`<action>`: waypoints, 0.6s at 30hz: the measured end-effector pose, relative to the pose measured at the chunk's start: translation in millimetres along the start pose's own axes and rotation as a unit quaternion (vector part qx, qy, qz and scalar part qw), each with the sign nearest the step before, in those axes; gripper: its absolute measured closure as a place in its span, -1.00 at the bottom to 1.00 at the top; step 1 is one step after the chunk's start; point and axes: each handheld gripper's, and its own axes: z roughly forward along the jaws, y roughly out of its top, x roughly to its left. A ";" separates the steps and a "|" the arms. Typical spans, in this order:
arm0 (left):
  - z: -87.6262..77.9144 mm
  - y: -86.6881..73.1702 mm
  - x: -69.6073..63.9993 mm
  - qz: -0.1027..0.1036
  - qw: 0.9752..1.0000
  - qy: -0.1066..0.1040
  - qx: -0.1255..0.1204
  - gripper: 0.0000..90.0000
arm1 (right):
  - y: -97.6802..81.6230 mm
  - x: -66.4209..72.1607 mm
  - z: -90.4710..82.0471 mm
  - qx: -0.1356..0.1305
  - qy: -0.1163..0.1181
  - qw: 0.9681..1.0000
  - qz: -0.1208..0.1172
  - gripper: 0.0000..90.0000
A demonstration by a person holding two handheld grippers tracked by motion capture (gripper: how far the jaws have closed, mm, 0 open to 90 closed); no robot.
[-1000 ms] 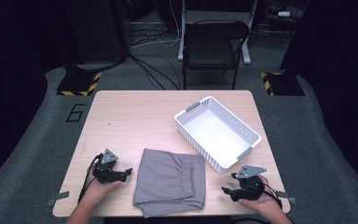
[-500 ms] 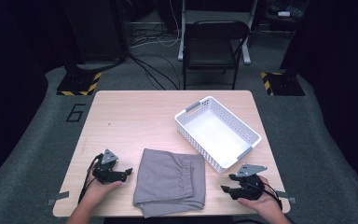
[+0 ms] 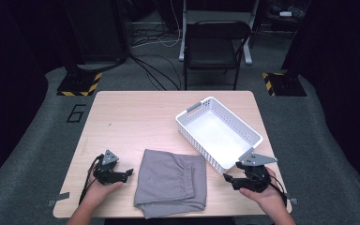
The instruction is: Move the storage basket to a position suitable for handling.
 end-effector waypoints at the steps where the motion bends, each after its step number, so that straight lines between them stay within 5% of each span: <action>1: -0.4 0.6 0.7 0.003 1.000 -0.005 0.004 -0.70 | 2.1 -2.7 1.3 0.000 -0.005 1.000 0.003 -0.39; 7: -0.2 0.9 1.0 0.004 1.000 -0.006 0.005 -0.70 | 11.9 -16.2 11.4 -0.001 -0.037 0.999 0.038 -0.51; 13: -0.2 0.9 1.0 0.004 1.000 -0.005 0.006 -0.70 | 15.2 -25.2 20.0 -0.007 -0.083 0.994 0.077 -0.54; 18: -0.2 0.9 0.9 0.004 1.000 -0.005 0.005 -0.70 | 13.4 -28.0 22.9 0.001 -0.126 0.989 0.073 -0.64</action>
